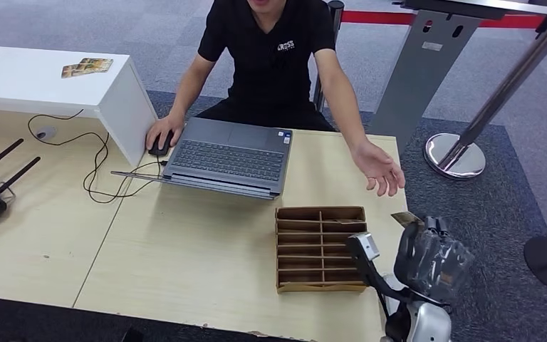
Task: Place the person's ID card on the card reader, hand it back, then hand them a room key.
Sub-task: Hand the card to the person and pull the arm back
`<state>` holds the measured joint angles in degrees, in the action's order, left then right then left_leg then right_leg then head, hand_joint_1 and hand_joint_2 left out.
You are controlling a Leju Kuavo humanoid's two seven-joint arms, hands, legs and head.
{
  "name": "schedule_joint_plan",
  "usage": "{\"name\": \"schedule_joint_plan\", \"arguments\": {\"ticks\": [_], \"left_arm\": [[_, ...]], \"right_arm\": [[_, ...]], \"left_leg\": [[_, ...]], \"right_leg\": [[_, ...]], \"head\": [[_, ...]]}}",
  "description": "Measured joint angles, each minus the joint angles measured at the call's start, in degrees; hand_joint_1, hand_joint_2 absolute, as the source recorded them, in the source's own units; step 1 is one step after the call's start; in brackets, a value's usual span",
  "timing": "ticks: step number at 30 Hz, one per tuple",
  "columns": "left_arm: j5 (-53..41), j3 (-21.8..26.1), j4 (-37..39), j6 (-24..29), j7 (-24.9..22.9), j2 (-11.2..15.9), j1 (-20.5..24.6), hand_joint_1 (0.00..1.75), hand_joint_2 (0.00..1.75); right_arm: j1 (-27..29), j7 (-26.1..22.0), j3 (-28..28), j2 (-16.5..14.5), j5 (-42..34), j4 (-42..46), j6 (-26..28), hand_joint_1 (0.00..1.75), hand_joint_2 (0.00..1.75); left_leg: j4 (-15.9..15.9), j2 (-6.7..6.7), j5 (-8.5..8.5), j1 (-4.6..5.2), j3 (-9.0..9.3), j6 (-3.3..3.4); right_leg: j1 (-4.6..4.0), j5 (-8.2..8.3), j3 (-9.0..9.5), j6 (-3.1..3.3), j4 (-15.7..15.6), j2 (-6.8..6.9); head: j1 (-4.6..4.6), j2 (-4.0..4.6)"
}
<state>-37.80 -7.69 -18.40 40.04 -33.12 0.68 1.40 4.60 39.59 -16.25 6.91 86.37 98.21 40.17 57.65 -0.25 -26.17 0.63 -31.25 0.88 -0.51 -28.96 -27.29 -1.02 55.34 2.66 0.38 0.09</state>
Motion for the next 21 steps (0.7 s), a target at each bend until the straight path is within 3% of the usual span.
{"name": "schedule_joint_plan", "arguments": {"ticks": [6,14,21], "left_arm": [[0.5,-0.5,0.0,0.0,-0.2,0.0,0.1,0.0,1.75],[1.2,-1.1,0.0,0.0,-0.5,0.0,0.0,0.0,1.75],[1.3,-1.4,0.0,0.0,-0.7,0.0,0.0,0.0,1.75]], "right_arm": [[-2.8,-6.3,-7.1,-1.7,-2.9,-1.0,-0.1,1.75,1.75],[-3.2,-18.4,-9.1,-5.5,-6.2,-1.7,-0.1,1.75,1.75],[-3.1,-21.1,-9.1,-8.0,-6.9,-2.2,-0.1,1.75,1.75]], "left_leg": [[0.0,-0.01,0.0,-0.01,0.0,0.0],[0.0,-0.01,0.0,-0.02,-0.02,0.0],[0.0,0.0,0.0,-0.01,-0.02,0.0]], "right_leg": [[-0.01,0.0,-0.02,0.0,0.0,0.0],[-0.01,-0.01,-0.04,0.01,0.0,0.0],[0.0,-0.01,-0.03,0.0,0.0,0.0]], "head": [[-0.01,0.0],[0.01,0.0],[0.01,0.0]]}}
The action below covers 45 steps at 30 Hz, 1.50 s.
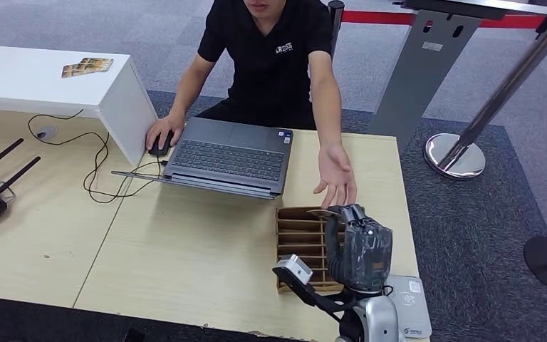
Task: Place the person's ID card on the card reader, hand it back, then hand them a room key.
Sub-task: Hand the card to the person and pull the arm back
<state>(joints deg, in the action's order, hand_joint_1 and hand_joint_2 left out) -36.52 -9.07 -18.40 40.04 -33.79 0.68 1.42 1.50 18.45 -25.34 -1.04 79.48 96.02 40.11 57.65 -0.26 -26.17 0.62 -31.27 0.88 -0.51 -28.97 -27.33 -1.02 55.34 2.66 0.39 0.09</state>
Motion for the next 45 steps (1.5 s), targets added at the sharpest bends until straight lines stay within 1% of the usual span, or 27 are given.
{"name": "schedule_joint_plan", "arguments": {"ticks": [10,14,20,27,37,45], "left_arm": [[0.5,-0.4,0.0,0.0,1.2,0.1,0.0,0.0,1.75],[0.7,-0.8,0.0,0.0,1.6,0.1,0.0,0.0,1.75],[0.8,-1.8,0.0,0.0,2.6,0.3,0.0,0.0,1.75],[1.3,-2.8,0.0,0.0,3.0,0.6,0.1,0.0,1.75],[1.5,-4.0,0.0,0.0,3.2,0.9,0.2,0.0,1.75],[1.7,-4.3,0.0,0.0,3.2,1.0,0.1,0.0,1.75]], "right_arm": [[-0.4,-1.7,1.2,-1.9,0.6,-0.8,0.0,1.75,1.75],[-1.5,-2.1,1.8,-2.2,0.8,-1.0,0.0,1.75,1.75],[-3.5,-1.1,2.3,-2.6,1.0,-2.1,0.0,1.75,1.75],[-5.8,-1.7,2.9,-2.9,0.1,-4.2,0.0,1.75,1.75],[-7.4,-2.3,3.2,-3.7,0.1,-7.0,0.0,1.75,1.75],[-7.5,-2.4,3.4,-4.0,0.3,-8.0,0.0,1.75,1.75]], "left_leg": [[0.0,0.0,0.0,0.0,0.0,0.0],[0.0,0.0,0.0,0.0,0.0,0.0],[0.0,0.0,0.0,0.0,0.0,0.0],[0.0,0.0,0.0,0.0,0.0,0.0],[0.0,0.0,0.0,0.0,-0.02,0.0],[0.0,0.0,0.0,0.0,-0.02,0.0]], "right_leg": [[0.0,0.0,0.0,0.0,0.0,0.0],[0.0,0.0,0.0,0.0,0.0,0.0],[0.0,0.0,0.0,0.0,0.0,0.0],[0.0,0.0,0.0,0.0,0.0,0.0],[0.0,0.0,-0.02,0.0,0.0,0.0],[0.0,0.0,-0.02,0.0,0.0,0.0]], "head": [[-0.01,0.0],[-0.01,0.0],[0.0,-0.01],[0.0,0.0],[-0.01,0.0],[0.0,-0.01]]}}
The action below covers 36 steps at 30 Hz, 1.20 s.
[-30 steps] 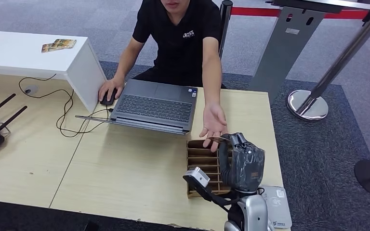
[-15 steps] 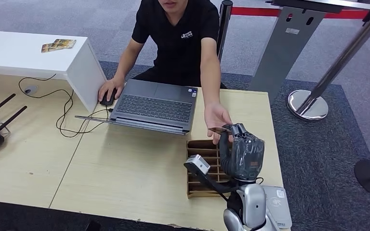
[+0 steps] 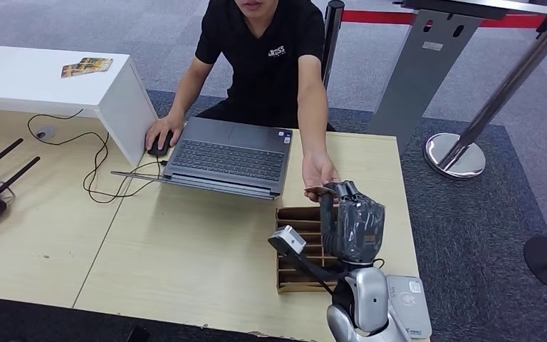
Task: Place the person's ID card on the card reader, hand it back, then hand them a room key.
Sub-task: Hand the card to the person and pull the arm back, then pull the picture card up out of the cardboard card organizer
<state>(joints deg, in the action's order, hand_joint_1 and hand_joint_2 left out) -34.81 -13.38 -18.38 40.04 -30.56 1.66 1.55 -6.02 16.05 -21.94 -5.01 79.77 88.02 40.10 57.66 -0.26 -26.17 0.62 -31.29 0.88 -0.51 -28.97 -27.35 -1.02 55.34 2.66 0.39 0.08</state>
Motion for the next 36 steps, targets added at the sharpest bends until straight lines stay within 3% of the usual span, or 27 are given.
{"name": "schedule_joint_plan", "arguments": {"ticks": [2,3,6,7,18,22,36], "left_arm": [[0.0,0.0,0.0,0.0,0.0,0.0,0.0,0.0,1.75],[0.0,-0.1,0.0,0.0,0.0,0.0,0.0,0.0,1.75],[0.1,-0.1,0.0,0.0,-0.2,0.0,0.0,0.0,1.75],[0.1,-0.2,0.0,0.0,-0.3,0.0,0.0,0.0,1.75],[0.8,-1.0,0.0,0.0,-0.6,0.2,-0.1,0.0,1.75],[1.1,-1.3,0.0,0.0,-1.1,0.4,-0.1,0.0,1.75],[1.3,-1.5,-0.4,0.0,-4.4,0.4,-0.4,0.0,1.75]], "right_arm": [[0.0,0.2,0.1,0.0,0.2,-0.1,0.0,1.75,1.75],[0.0,0.3,0.1,0.0,0.3,-0.1,0.0,1.31,1.75],[0.1,0.5,0.3,0.0,0.5,-0.3,0.0,0.0,0.44],[0.1,0.6,0.3,0.0,0.5,-0.3,0.0,0.0,0.0],[0.7,2.7,0.6,0.3,2.2,0.3,0.0,0.0,0.0],[1.0,4.1,0.6,0.5,2.4,1.2,0.0,0.0,1.75],[8.2,4.9,1.0,1.2,1.6,6.6,0.1,0.0,1.75]], "left_leg": [[0.0,0.0,0.0,0.0,0.0,0.0],[0.0,0.0,0.0,0.0,0.0,0.0],[0.0,0.0,0.0,0.0,0.01,0.0],[0.0,0.0,0.0,0.0,0.01,0.0],[0.0,0.0,0.0,0.0,0.01,0.0],[0.0,0.0,0.0,0.0,0.01,0.0],[0.0,0.01,0.0,0.0,0.01,0.0]], "right_leg": [[0.0,0.0,0.0,0.0,0.0,0.0],[0.0,0.0,0.0,0.0,0.0,0.0],[0.0,0.0,0.0,0.0,0.0,0.0],[0.0,0.0,0.0,0.0,0.0,0.0],[0.0,0.0,0.0,0.0,0.0,0.0],[0.0,0.0,0.0,0.0,0.0,0.0],[0.0,0.0,-0.02,0.0,0.0,0.0]], "head": [[-0.01,0.01],[-0.01,0.01],[0.0,0.0],[0.0,0.0],[0.0,0.01],[-0.01,0.0],[-0.01,0.01]]}}
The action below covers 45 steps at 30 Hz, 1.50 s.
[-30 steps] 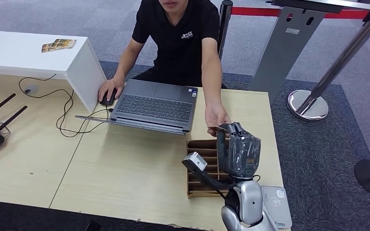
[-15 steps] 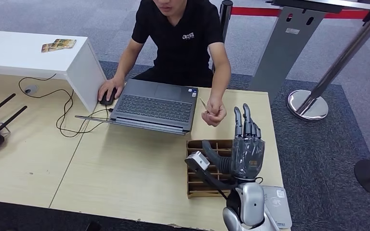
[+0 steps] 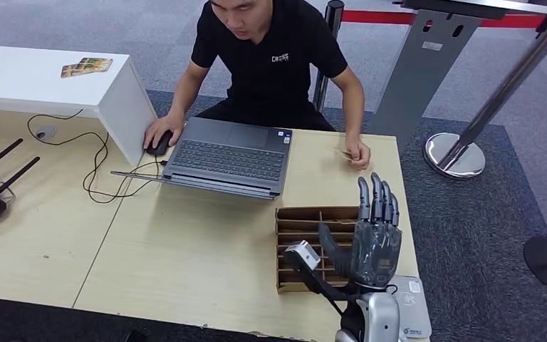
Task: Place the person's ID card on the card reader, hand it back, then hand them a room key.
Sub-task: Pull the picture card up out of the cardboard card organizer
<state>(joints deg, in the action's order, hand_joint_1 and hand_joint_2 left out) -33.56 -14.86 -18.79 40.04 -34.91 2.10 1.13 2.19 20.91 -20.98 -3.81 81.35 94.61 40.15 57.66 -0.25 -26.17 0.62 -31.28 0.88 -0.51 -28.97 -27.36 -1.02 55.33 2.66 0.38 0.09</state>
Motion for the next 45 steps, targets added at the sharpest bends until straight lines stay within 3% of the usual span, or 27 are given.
{"name": "schedule_joint_plan", "arguments": {"ticks": [14,21,25,30,45], "left_arm": [[-0.4,0.0,-0.3,0.0,-1.6,0.0,-0.1,0.0,1.75],[0.1,0.0,-0.4,0.0,-1.6,0.0,-0.1,0.0,1.75],[0.2,0.0,-0.5,0.0,-1.6,-0.1,-0.1,0.0,1.75],[0.1,0.0,-0.5,0.0,-2.0,-0.1,-0.1,0.0,1.75],[-0.4,0.0,-0.7,0.0,-2.5,-0.2,-0.2,0.0,1.75]], "right_arm": [[5.6,-7.4,3.5,-2.1,-2.6,5.5,0.0,0.0,1.75],[8.1,-25.2,8.8,-7.1,-7.8,5.9,0.0,0.0,1.75],[8.9,-30.6,12.6,-10.3,-9.6,5.6,0.0,0.0,1.75],[9.5,-32.1,16.1,-12.0,-10.6,5.3,0.0,0.0,1.75],[10.2,-33.1,19.5,-12.7,-10.4,5.3,0.0,0.0,1.75]], "left_leg": [[0.0,0.0,0.0,0.0,0.02,0.0],[0.0,0.0,0.0,-0.01,0.02,0.0],[0.0,0.0,0.0,-0.02,0.02,0.0],[0.0,0.01,0.01,-0.01,0.02,0.0],[0.0,0.0,0.0,-0.01,0.02,0.0]], "right_leg": [[0.0,0.0,0.02,0.0,0.0,0.0],[0.0,0.0,0.0,0.0,0.0,0.0],[-0.01,0.0,0.01,0.0,0.0,0.0],[0.0,0.0,0.03,0.0,0.0,0.0],[0.0,0.01,0.03,0.0,0.0,0.0]], "head": [[0.01,0.0],[0.01,0.0],[0.0,0.0],[0.0,0.0],[-0.01,-0.01]]}}
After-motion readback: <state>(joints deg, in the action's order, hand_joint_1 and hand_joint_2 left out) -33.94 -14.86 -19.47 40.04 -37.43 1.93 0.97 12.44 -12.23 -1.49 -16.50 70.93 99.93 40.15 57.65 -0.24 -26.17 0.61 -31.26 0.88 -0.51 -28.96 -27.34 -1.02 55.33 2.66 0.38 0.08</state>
